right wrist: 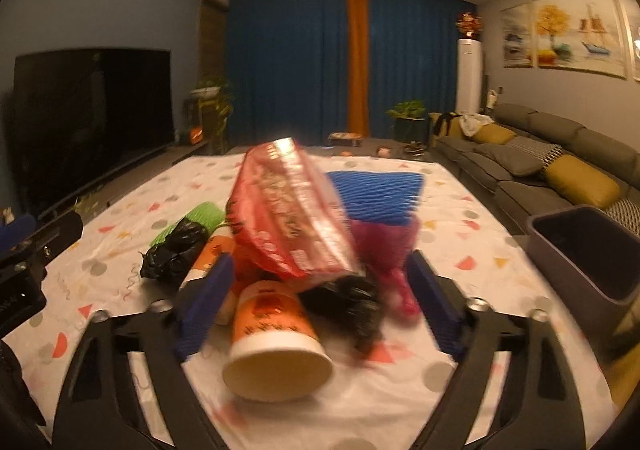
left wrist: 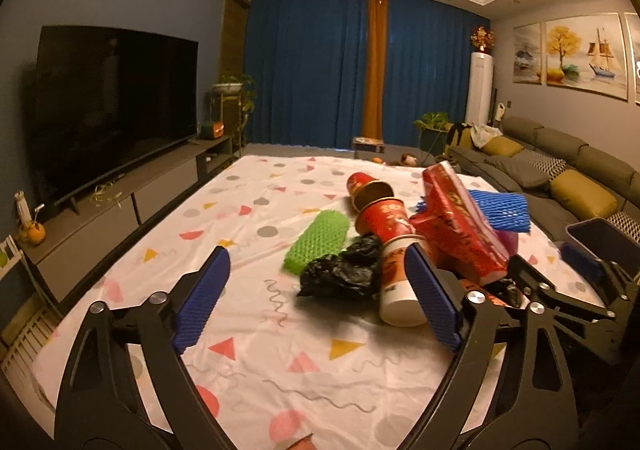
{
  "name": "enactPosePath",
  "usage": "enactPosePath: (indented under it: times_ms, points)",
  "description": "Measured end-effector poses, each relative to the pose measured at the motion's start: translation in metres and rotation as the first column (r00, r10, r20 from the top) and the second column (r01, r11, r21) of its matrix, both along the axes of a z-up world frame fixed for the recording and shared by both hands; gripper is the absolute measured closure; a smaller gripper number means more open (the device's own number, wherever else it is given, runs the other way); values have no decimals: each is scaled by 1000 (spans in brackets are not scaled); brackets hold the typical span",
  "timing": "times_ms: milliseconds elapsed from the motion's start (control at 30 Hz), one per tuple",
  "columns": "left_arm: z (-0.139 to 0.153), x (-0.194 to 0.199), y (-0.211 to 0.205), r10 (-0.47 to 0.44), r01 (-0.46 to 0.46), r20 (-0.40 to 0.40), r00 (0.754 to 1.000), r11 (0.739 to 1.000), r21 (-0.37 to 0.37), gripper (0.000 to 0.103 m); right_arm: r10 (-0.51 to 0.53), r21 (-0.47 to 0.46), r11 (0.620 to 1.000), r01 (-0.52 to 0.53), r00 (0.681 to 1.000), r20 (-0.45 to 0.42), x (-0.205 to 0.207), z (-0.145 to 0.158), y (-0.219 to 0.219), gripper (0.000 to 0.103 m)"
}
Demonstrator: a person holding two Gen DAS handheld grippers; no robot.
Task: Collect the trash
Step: 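Grasp the red snack bag with the right tool while the left tool grasps the black plastic bag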
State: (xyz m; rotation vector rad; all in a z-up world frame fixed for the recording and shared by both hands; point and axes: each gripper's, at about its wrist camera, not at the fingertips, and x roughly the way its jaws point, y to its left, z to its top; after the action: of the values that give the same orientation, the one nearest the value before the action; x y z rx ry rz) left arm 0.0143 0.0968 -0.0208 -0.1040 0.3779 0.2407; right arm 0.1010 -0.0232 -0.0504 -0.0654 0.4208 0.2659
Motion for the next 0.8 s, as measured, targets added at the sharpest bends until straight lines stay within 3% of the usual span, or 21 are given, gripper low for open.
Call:
enactPosePath:
  times_ms: [267, 533, 800]
  points:
    - [-11, 21, 14, -31, 30, -31, 999, 999, -34, 29, 61, -40, 997, -64, 995, -76, 27, -12, 22, 47]
    - [-27, 45, 12, -94, 89, -85, 992, 994, -55, 33, 68, -39, 997, -73, 992, -105, 34, -20, 15, 93]
    - [-45, 75, 15, -135, 122, -167, 977, 989, -90, 37, 56, 4, 998, -56, 998, -31, 18, -4, -4, 99]
